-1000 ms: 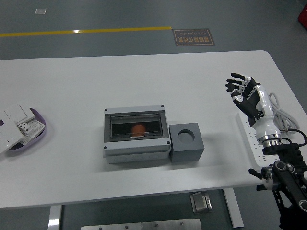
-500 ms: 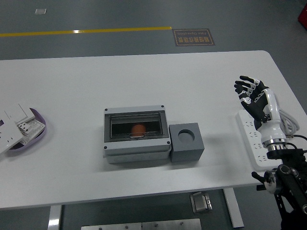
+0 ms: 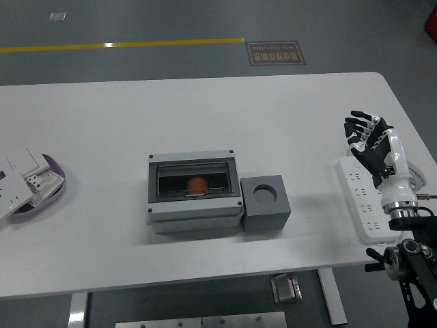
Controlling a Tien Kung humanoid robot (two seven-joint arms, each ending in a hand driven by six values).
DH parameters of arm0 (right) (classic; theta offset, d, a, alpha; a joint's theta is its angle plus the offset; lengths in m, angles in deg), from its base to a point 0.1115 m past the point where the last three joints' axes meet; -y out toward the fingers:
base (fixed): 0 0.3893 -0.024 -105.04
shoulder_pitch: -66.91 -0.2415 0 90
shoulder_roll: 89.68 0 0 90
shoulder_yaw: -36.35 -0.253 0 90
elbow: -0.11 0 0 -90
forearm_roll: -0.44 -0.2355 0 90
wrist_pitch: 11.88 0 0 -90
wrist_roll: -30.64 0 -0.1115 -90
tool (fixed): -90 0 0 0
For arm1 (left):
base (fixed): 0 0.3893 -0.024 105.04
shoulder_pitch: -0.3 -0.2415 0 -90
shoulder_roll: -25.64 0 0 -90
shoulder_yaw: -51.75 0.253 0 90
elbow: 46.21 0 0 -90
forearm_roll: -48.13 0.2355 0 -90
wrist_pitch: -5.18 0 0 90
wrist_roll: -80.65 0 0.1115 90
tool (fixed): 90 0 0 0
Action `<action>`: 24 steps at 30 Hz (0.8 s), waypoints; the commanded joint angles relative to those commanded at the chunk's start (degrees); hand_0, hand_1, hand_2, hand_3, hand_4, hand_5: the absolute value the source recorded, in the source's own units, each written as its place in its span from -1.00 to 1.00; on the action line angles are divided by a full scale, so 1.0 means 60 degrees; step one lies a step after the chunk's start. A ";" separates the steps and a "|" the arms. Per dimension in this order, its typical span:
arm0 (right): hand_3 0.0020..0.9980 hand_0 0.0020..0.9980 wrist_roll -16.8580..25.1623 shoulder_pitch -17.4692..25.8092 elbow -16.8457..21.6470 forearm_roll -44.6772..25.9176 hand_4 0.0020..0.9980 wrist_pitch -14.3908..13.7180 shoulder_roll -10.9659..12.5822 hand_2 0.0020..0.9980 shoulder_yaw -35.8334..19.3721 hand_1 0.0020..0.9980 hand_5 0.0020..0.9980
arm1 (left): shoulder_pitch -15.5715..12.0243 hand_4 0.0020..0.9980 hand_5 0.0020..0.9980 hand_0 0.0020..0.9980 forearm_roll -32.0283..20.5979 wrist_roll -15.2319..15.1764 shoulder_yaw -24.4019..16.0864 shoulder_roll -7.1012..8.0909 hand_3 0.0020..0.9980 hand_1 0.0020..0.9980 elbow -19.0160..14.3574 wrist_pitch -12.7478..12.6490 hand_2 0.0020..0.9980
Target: Pick up the cylinder from the cube,place it in the box,flap close box
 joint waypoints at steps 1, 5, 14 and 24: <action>0.30 0.40 -0.0042 0.0022 0.0012 0.0091 0.41 0.0033 0.0009 0.30 -0.0009 0.30 -0.44 | 0.0010 0.39 -0.56 0.25 0.0017 0.0011 -0.0032 0.0021 0.27 0.26 0.0000 -0.0003 0.19; 0.30 0.39 -0.0220 -0.0008 0.0001 0.0092 0.41 0.0227 -0.0089 0.30 -0.0101 0.29 -0.44 | 0.0060 0.39 -0.56 0.25 0.0034 0.0020 -0.0069 0.0028 0.27 0.26 0.0000 0.0003 0.19; 0.32 0.40 -0.0599 -0.0356 -0.0193 -0.0335 0.41 0.0751 -0.0237 0.30 0.0270 0.29 -0.46 | 0.0066 0.40 -0.56 0.25 -0.0080 0.0001 0.0005 -0.0040 0.27 0.26 0.0000 -0.0012 0.19; 0.32 0.38 -0.0643 -0.0802 -0.0292 -0.0835 0.43 0.0948 -0.0090 0.31 0.1189 0.31 -0.50 | 0.0000 0.40 -0.56 0.25 -0.0145 -0.0025 0.0110 -0.0074 0.27 0.26 0.0000 -0.0028 0.19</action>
